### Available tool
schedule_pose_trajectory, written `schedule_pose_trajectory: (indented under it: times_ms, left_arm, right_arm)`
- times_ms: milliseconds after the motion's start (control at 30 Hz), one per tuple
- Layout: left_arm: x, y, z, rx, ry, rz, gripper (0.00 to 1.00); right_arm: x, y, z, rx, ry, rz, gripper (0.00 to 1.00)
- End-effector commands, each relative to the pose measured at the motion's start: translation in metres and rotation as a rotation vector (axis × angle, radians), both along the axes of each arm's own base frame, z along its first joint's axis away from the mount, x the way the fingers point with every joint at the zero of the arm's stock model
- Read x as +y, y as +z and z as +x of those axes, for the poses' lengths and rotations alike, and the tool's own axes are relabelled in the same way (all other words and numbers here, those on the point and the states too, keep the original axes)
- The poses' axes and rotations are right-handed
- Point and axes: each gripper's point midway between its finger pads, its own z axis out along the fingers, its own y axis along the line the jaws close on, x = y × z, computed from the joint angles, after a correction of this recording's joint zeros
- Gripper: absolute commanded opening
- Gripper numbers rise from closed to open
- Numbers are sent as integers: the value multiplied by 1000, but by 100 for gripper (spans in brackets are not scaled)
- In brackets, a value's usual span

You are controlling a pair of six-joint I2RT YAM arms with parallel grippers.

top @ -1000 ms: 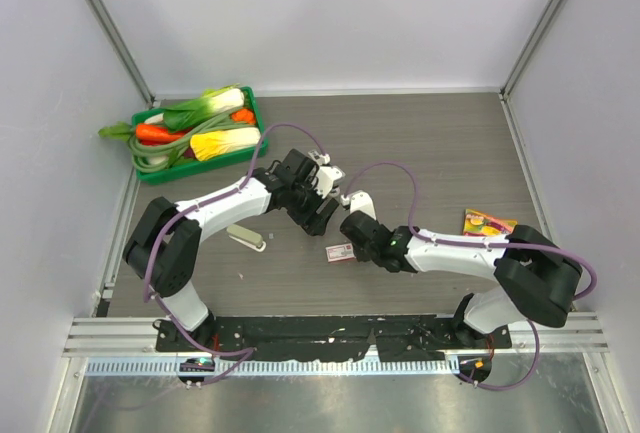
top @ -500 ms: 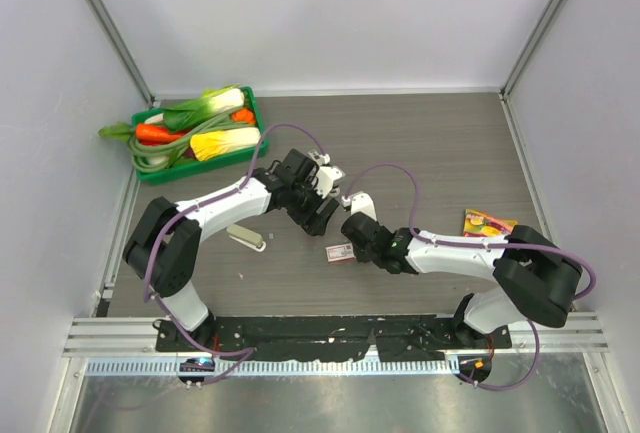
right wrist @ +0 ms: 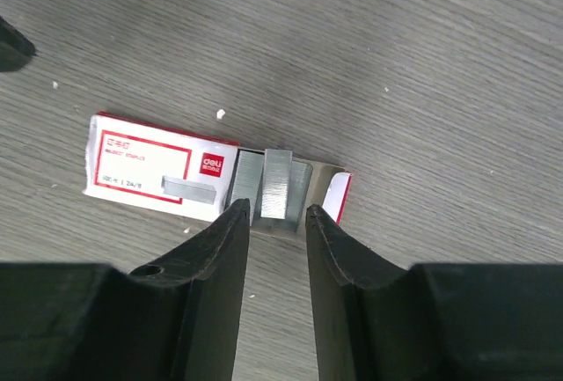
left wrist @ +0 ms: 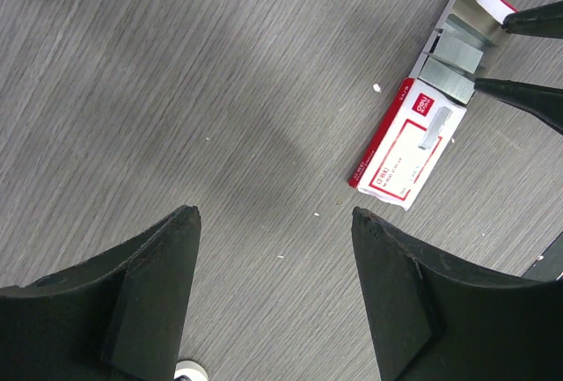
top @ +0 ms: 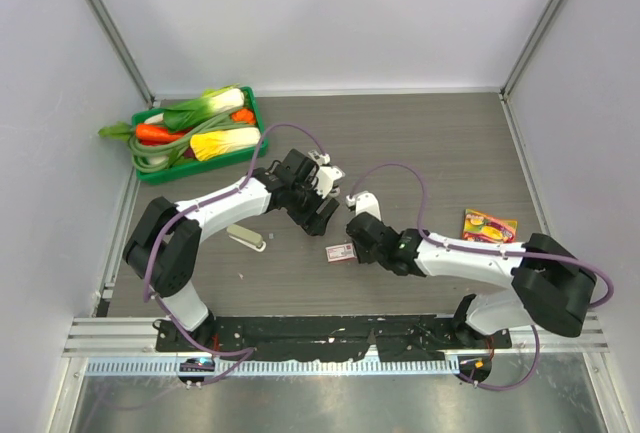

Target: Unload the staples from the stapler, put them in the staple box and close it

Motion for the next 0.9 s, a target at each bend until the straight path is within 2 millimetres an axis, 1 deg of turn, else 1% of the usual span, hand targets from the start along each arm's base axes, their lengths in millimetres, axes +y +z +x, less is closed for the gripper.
schedule_pose_trajectory:
  times_ms: [0,33,133,200,267,433,633,767,867]
  left_arm:
    - [-7,20,6,-38,5,-52,73]
    - [-6,20,6,-39,4,-52,73]
    - [-7,21,6,-38,5,-53,73]
    - [-7,22,6,-39,4,-56,73]
    - [-6,23,6,-44,0,-55,73]
    - [-5,20,4,-39,-6,-51,73]
    - [-7,21,4,-39,-8,-56,73]
    - [-5,20,4,-39,-7,-50,73]
    - [-5,19,5,-39,-6,-48,74]
  right_arm:
    - [17,42,16,-85,-18,93,35]
    - [20,49,19,-102,-13,97,34]
    - [21,51,29,-114,-20,73,29]
    - [18,43,34,-103,-31,48,24]
    - [17,39,38,-100,-42,44,22]
    - [11,29,48,-87,-68,48,21]
    - [15,22,59,-82,-59,38,22]
    - [19,17,59,-69,-38,37,22]
    - [19,13,55,-54,-28,39,21]
